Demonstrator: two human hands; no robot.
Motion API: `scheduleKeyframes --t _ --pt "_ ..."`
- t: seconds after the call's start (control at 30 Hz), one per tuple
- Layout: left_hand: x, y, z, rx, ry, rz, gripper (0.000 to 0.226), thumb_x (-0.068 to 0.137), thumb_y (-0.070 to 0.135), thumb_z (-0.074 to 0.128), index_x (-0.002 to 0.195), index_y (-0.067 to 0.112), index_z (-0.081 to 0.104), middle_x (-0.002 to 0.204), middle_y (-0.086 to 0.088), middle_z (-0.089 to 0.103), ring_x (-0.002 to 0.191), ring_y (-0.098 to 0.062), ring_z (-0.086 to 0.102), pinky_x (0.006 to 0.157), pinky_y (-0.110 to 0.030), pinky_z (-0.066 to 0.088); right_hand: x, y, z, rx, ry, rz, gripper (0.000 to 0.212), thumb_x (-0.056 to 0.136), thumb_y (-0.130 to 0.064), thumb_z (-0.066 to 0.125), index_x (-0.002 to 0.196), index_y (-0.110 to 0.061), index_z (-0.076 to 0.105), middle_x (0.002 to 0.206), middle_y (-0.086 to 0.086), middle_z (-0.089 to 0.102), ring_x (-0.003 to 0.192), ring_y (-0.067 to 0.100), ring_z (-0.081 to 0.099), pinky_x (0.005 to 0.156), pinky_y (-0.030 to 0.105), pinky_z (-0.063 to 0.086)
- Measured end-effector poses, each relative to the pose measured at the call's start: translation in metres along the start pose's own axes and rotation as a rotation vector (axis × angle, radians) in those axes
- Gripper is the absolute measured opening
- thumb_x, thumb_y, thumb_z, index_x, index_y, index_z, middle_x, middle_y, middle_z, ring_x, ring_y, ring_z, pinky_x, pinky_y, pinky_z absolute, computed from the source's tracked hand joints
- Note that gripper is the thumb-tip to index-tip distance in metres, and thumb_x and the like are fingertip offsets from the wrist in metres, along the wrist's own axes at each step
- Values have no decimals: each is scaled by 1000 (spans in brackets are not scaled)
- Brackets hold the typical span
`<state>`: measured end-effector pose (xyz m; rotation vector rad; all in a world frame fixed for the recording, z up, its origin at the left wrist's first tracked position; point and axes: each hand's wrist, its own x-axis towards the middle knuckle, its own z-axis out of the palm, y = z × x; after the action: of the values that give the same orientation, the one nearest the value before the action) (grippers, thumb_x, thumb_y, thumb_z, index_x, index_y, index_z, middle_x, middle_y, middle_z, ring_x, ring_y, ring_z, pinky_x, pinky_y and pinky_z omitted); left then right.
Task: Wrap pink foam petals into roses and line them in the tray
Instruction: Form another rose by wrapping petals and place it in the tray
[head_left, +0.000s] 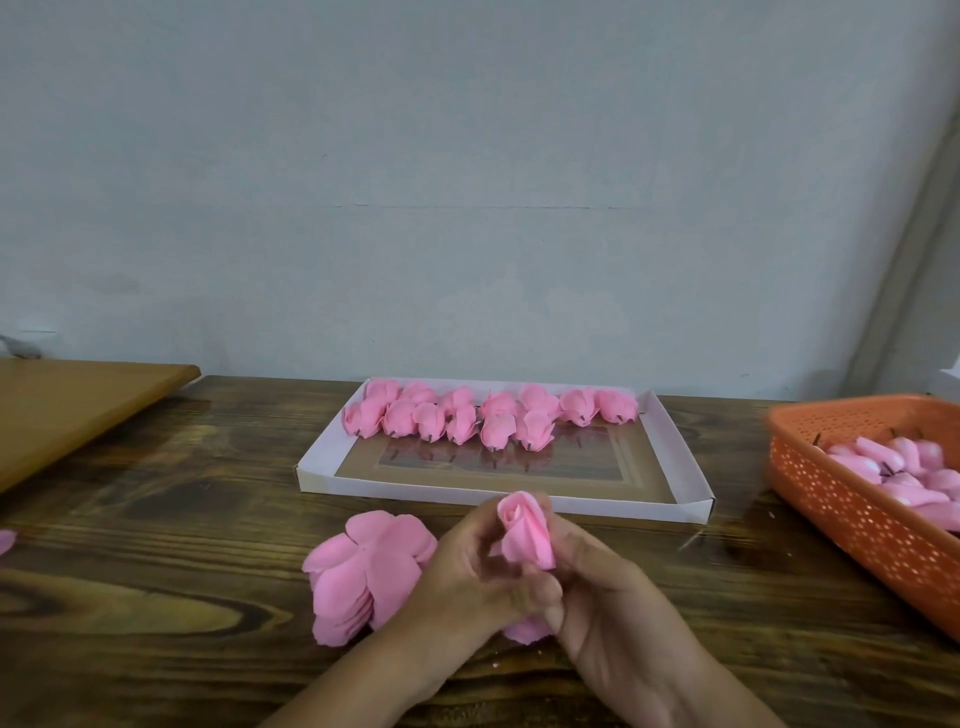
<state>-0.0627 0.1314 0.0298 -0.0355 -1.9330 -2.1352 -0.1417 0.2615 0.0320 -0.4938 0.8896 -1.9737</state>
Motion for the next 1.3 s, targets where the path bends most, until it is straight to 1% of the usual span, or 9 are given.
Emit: scheduleKeyframes --t 0.1,0.2,0.3,0.47,0.6,0.73,0.9,1.07,1.3 --pt "0 -6 2 -1 39 33 72 54 48 97 117 23 72 112 -11 75 106 -25 72 80 -28 58 1 12 8 71 -22 17 51 74 -19 75 118 6 66 113 20 67 101 30 66 87 37 55" --pt "1 -7 1 3 125 78 37 65 36 92 93 18 77 117 -11 73 115 -29 69 88 -34 58 -2 15 13 147 -23 29 64 56 -16 92 113 5 70 118 21 69 109 26 69 88 34 59" --pt "1 -5 2 6 145 65 26 74 33 81 87 11 75 115 -13 74 112 -29 70 87 -36 59 -4 13 17 151 -38 53 38 74 -14 74 109 1 74 119 18 70 110 23 69 82 27 59" --pt "-2 4 5 -57 177 -59 34 81 44 75 93 13 76 111 -13 75 105 -28 73 78 -33 60 -2 15 15 41 -10 68 38 79 -19 72 116 -9 73 109 12 73 90 15 72 74 24 59" --pt "-2 8 6 -102 260 -169 47 73 59 73 90 15 78 88 -14 74 69 -28 65 56 -32 50 -3 21 13 -522 237 -84 8 89 -2 69 91 -6 75 76 14 74 67 17 70 62 25 57" --pt "0 7 8 -133 310 -186 52 73 54 70 95 6 75 89 -11 76 79 -32 68 78 -48 48 -10 28 9 -1166 300 -323 15 88 -14 70 83 -28 75 73 -12 74 70 5 69 65 14 50" --pt "-1 7 15 -144 308 -187 39 70 52 74 80 15 76 85 -8 76 74 -23 70 76 -42 49 -12 29 2 -1422 277 -489 12 88 -22 64 89 -33 69 80 -22 70 70 1 66 61 18 51" --pt "-3 10 11 -177 215 -192 41 70 62 75 70 21 77 80 -2 73 61 -21 63 53 -28 49 -11 24 8 -1090 171 -242 29 94 -17 59 70 -29 71 65 -9 66 62 3 60 61 18 47" --pt "-5 13 1 -296 67 -255 43 65 65 76 54 25 66 81 0 72 35 -18 47 39 -23 45 -6 23 19 -295 49 170 14 74 -18 69 65 -7 71 58 10 57 46 14 50 43 21 37"
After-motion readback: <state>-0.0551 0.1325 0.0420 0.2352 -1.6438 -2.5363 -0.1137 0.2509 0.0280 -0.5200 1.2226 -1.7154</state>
